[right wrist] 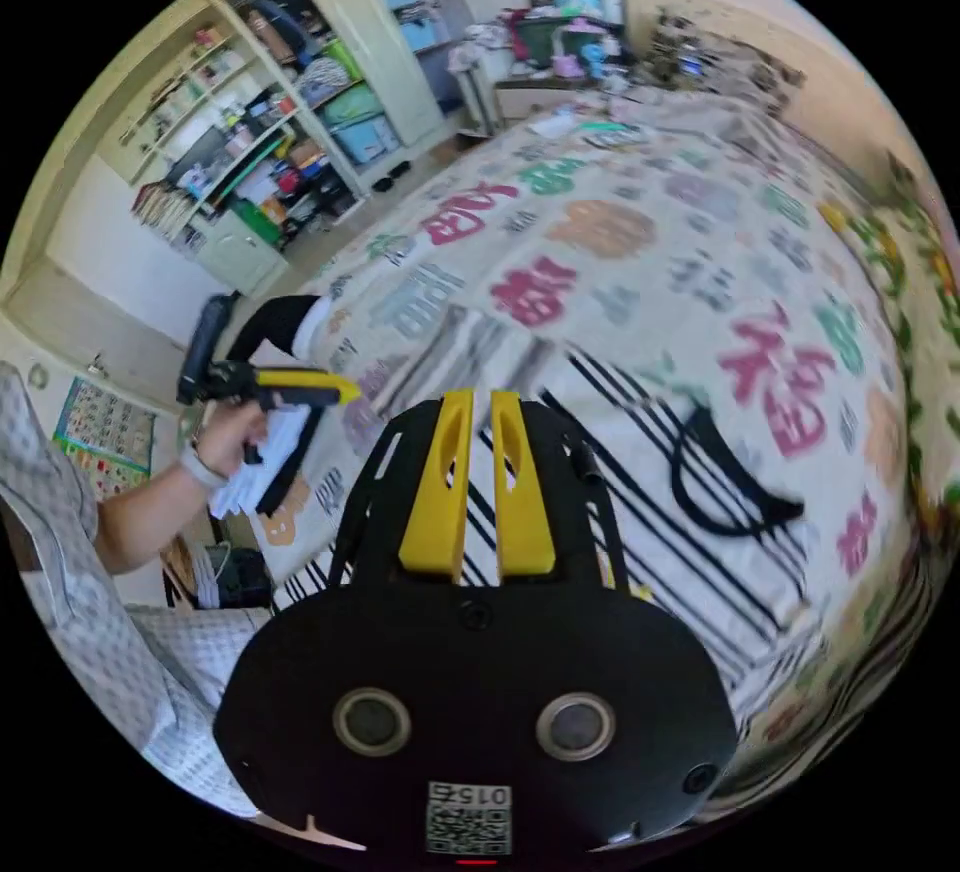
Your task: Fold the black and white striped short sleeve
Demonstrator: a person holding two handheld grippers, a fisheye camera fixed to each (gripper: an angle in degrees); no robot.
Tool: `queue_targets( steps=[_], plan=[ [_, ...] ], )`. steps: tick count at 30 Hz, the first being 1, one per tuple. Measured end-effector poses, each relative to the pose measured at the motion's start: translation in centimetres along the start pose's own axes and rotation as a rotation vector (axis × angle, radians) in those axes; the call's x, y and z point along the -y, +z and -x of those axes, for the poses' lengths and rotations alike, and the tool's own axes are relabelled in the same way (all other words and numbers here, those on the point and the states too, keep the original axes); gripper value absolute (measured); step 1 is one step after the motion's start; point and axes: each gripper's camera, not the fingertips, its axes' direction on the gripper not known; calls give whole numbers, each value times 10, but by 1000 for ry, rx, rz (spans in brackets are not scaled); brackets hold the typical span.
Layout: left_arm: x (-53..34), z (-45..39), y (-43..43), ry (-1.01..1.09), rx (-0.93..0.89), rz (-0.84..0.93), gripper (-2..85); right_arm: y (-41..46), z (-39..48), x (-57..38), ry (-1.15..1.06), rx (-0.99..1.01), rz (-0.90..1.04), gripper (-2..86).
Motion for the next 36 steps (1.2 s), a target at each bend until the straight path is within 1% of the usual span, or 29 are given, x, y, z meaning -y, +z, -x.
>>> queue_targets(
  steps=[1, 3, 4, 6, 7, 8, 9, 10, 12, 13, 15, 17, 19, 21, 22, 23, 25, 27, 29, 32, 33, 35, 36],
  plan=[
    [5, -17, 8, 38, -10, 10, 69, -1, -15, -23, 50, -28, 8, 40],
    [23, -92, 52, 177, -56, 30, 74, -4, -80, -115, 294, -123, 58, 43],
    [28, -113, 66, 212, -80, 42, 75, -6, -96, -137, 347, -138, 72, 44],
    [49, -202, 123, 350, -167, 86, 78, -12, -155, -219, 534, -215, 84, 53],
    [55, -226, 138, 387, -175, 97, 79, -13, -168, -237, 565, -226, 85, 55],
    [64, -273, 170, 457, -184, 123, 81, -11, -193, -267, 618, -233, 88, 58],
    [73, -319, 202, 517, -183, 146, 84, -8, -215, -292, 653, -223, 80, 60],
    [78, -340, 218, 539, -187, 158, 86, -5, -224, -303, 663, -211, 73, 61],
    [93, -415, 283, 601, -197, 204, 93, 16, -255, -328, 651, -194, 72, 64],
    [96, -431, 298, 605, -198, 209, 93, 22, -260, -332, 642, -203, 77, 66],
    [105, -481, 360, 598, -202, 254, 95, 54, -281, -341, 597, -198, 85, 71],
    [108, -505, 405, 553, -193, 300, 94, 82, -294, -346, 557, -159, 106, 74],
    [105, -523, 445, 534, -122, 319, 92, 109, -303, -351, 522, -128, 131, 71],
    [98, -541, 495, 540, 8, 382, 80, 134, -311, -362, 491, -91, 112, 62],
    [96, -544, 506, 532, 39, 398, 72, 139, -313, -365, 490, -85, 110, 60],
    [95, -547, 516, 520, 77, 375, 55, 147, -317, -372, 487, -71, 110, 48],
    [93, -550, 525, 503, 42, 352, 22, 155, -321, -382, 482, -66, 82, 32],
    [86, -558, 534, 522, -23, 318, 12, 164, -325, -394, 457, -78, 40, 16],
    [78, -567, 541, 545, -32, 281, 12, 176, -323, -397, 423, -127, 44, 9],
    [64, -582, 567, 630, 48, 275, 23, 205, -324, -398, 393, -185, 93, 0],
    [61, -584, 577, 650, 71, 271, 33, 218, -325, -399, 387, -232, 123, -3],
    [59, -583, 586, 646, 65, 259, 49, 235, -326, -400, 371, -231, 152, -5],
    [58, -581, 586, 636, 29, 238, 59, 242, -326, -401, 360, -252, 149, -5]
  ],
)
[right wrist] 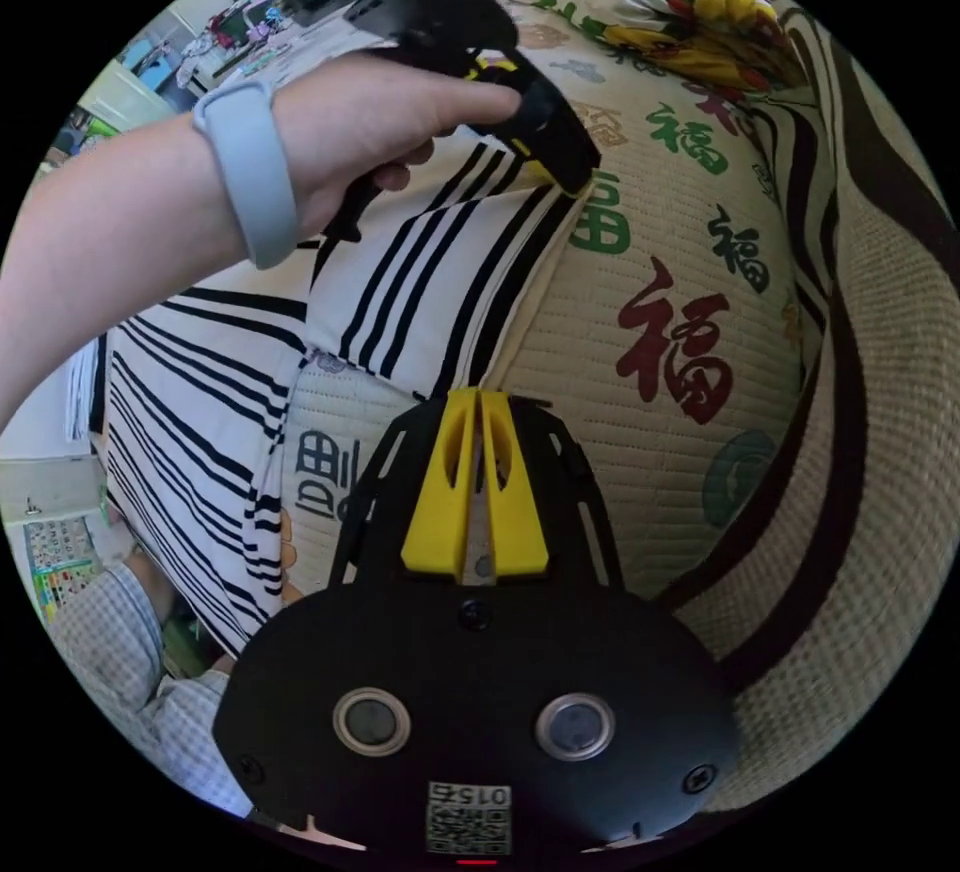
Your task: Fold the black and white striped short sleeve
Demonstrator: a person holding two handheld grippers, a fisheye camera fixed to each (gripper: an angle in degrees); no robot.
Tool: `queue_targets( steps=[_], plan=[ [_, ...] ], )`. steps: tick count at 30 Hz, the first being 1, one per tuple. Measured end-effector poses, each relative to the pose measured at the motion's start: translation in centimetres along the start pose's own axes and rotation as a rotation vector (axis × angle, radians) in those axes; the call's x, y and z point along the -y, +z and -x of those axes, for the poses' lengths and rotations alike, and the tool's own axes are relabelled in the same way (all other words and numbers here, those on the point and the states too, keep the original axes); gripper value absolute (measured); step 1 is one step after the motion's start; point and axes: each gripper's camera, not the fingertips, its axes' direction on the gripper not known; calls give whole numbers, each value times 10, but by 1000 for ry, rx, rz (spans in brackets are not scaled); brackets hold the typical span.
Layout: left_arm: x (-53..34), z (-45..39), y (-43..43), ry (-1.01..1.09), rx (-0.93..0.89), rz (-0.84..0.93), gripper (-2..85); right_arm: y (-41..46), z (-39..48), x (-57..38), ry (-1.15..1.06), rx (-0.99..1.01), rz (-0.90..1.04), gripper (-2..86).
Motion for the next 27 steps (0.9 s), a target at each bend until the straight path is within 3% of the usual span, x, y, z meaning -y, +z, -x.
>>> queue_targets(
  steps=[5, 8, 10, 15, 18, 23, 27],
  plan=[
    [-51, 7, -54, -33, -213, -305, 76, 15, 21, -6, -43, -46, -16, 3],
    [-119, 17, -83, -60, -367, -379, 78, 18, 48, -22, -115, 0, -28, 7],
    [-172, 34, -89, -128, -362, -342, 77, 22, 63, -34, -141, 87, -3, 13],
    [-369, 124, -89, -502, -137, 72, 85, 62, 99, -69, -84, 251, 190, 58],
    [-475, 167, -101, -723, -106, 241, 90, 91, 110, -83, -8, 307, 318, 70],
    [-578, 203, -100, -881, 11, 375, 93, 123, 132, -85, 67, 245, 448, 78],
    [-610, 220, -74, -933, -139, 314, 102, 153, 144, -80, 87, 234, 535, 82]
  ],
)
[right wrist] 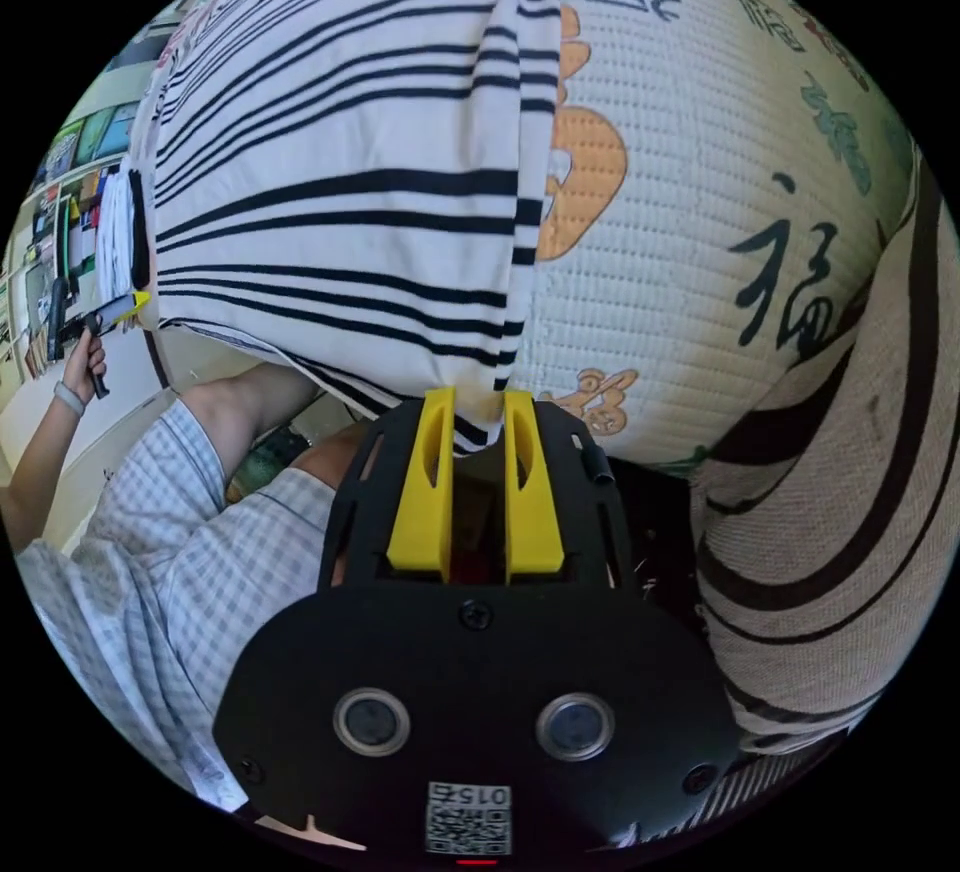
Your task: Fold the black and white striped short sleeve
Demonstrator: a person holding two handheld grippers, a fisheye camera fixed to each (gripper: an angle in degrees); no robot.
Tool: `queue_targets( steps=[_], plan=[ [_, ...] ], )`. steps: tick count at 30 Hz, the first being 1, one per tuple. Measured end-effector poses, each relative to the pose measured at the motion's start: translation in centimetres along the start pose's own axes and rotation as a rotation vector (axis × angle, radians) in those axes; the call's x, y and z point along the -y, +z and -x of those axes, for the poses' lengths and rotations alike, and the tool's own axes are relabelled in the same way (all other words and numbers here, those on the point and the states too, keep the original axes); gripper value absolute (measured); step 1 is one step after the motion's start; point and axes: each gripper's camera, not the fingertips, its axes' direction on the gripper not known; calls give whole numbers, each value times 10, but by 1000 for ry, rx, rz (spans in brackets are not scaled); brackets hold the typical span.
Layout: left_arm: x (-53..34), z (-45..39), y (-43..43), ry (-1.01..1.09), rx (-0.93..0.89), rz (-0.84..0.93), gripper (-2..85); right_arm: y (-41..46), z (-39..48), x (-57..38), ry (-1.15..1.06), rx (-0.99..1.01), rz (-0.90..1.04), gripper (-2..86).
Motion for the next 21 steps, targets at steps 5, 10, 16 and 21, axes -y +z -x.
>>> queue_targets(
  steps=[5, 10, 16, 21],
  plan=[
    [-7, 7, 37, 109, 54, 111, 89, 22, 9, 13, -62, -94, 169, 70],
    [-12, 26, 43, 134, 80, 123, 80, 7, -2, 24, 38, 24, 51, 78],
    [6, 37, 28, 143, -95, -28, 107, 9, -3, 46, 64, 88, -14, 98],
    [19, 30, 40, 239, 1, 46, 67, 22, 7, 58, 25, 23, 22, 55]
  ],
)
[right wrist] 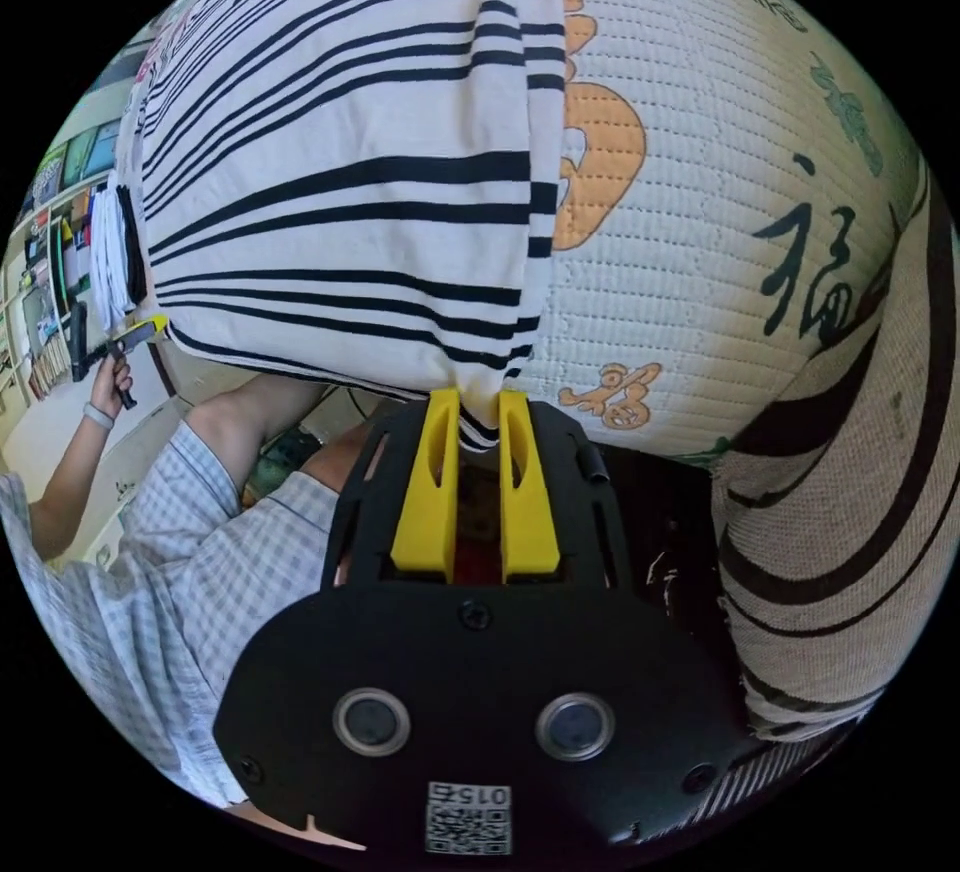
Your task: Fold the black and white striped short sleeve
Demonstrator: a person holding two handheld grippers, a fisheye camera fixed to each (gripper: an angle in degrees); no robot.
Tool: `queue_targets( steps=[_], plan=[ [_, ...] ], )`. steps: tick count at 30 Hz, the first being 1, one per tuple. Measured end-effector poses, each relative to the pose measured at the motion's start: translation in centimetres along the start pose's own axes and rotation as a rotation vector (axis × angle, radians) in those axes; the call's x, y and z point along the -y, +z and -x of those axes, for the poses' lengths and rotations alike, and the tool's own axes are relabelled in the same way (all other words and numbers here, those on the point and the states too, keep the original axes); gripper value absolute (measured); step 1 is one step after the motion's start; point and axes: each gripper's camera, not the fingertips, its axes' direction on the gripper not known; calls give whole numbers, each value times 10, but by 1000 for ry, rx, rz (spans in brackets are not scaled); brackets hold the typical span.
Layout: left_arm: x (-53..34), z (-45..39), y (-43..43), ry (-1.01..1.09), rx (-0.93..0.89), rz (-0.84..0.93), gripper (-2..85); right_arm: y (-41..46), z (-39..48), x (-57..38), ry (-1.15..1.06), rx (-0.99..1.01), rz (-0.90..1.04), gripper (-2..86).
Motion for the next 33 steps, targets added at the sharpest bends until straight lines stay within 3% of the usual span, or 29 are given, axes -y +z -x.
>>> queue_targets(
  steps=[2, 7, 13, 19, 23, 27, 30, 33],
  plan=[
    [-3, 3, 0, 17, -96, 14, 22, 1, 1, -1, -15, 9, 4, 44],
    [-15, 7, -5, -19, -72, -29, 1, 3, -1, -12, -18, -4, -17, 37],
    [-9, 11, 29, -99, -46, 59, 4, 31, -24, -20, 57, 132, -25, 48],
    [4, -18, -12, -128, 111, 3, 35, 10, -48, -54, 144, 60, -116, 52],
    [78, -106, -51, 82, 179, -170, 65, -33, -63, -60, 184, 35, -355, 51],
    [187, -244, -60, 389, 73, -321, 68, -67, -75, -41, 158, -10, -564, 52],
    [260, -346, -48, 568, -9, -345, 69, -79, -87, -19, 150, -48, -626, 50],
    [321, -440, -28, 688, 54, -340, 72, -85, -101, 6, 141, -62, -615, 42]
  ],
)
